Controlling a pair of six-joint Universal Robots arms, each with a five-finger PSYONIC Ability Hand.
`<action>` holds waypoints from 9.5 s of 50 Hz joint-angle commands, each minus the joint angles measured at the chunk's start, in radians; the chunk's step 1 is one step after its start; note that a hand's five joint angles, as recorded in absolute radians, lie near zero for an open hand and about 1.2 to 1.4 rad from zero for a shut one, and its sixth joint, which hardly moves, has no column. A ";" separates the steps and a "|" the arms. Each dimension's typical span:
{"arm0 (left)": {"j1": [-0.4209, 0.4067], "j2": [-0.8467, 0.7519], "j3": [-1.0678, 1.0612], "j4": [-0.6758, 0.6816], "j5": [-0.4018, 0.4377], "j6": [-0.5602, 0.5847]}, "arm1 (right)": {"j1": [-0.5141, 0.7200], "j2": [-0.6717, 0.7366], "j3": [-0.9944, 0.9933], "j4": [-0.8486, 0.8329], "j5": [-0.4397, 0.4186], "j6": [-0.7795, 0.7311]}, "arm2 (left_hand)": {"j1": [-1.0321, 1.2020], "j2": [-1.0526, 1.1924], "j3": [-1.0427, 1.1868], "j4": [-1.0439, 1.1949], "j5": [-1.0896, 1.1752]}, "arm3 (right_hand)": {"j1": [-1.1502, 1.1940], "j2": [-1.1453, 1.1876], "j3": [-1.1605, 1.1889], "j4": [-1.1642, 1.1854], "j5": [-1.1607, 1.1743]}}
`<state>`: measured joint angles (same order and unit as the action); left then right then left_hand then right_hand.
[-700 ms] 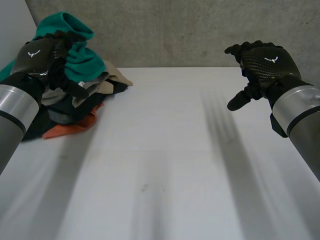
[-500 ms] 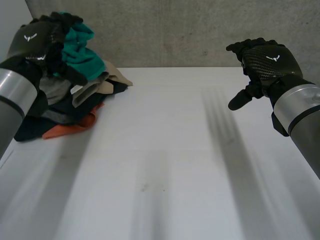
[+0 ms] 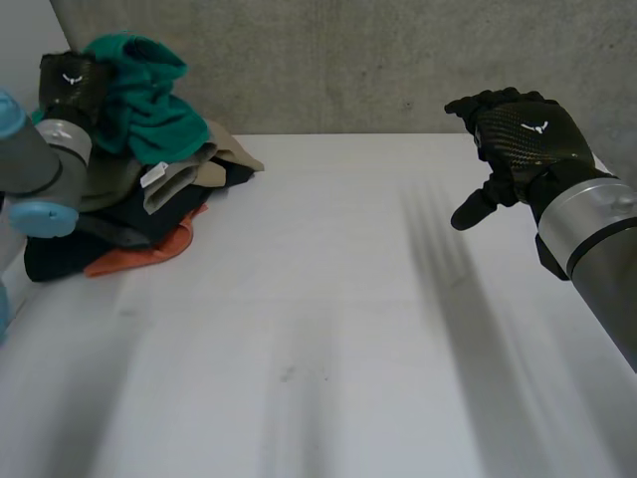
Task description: Fold the laundry.
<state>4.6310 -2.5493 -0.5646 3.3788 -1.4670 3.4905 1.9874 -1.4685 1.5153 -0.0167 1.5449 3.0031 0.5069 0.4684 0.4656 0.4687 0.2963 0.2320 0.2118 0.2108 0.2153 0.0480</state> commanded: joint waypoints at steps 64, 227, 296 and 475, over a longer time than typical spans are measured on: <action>-0.589 0.483 -0.836 -0.069 -0.061 -0.439 | -0.107 0.387 -0.135 0.360 -0.022 -0.237 | -0.120 -0.081 -0.079 -0.082 -0.084 | -0.057 -0.037 -0.036 -0.041 -0.048; -0.491 0.657 -1.069 0.010 0.042 -0.350 | -0.228 0.165 -0.123 0.185 -0.232 -0.365 | 0.082 0.121 0.124 0.121 0.119 | 1.164 1.184 1.185 1.181 1.174; -0.327 0.305 -0.298 0.098 -0.044 -0.173 | -0.176 0.303 -0.401 -0.013 0.109 -0.787 | 0.889 0.928 0.931 0.928 0.925 | 1.164 1.184 1.185 1.181 1.174; -0.328 0.498 -0.969 0.165 -0.039 -0.038 | -0.147 0.178 0.071 -0.031 -0.075 -0.572 | 0.889 0.928 0.931 0.928 0.925 | 0.214 0.234 0.235 0.231 0.224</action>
<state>4.3040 -2.1137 -1.5000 3.5422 -1.5076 3.4537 1.8574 -1.2410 1.7141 -0.2020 1.4812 2.3151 1.1583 1.1994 1.1947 1.2045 0.9918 0.4658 0.4549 0.4590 0.4552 0.2539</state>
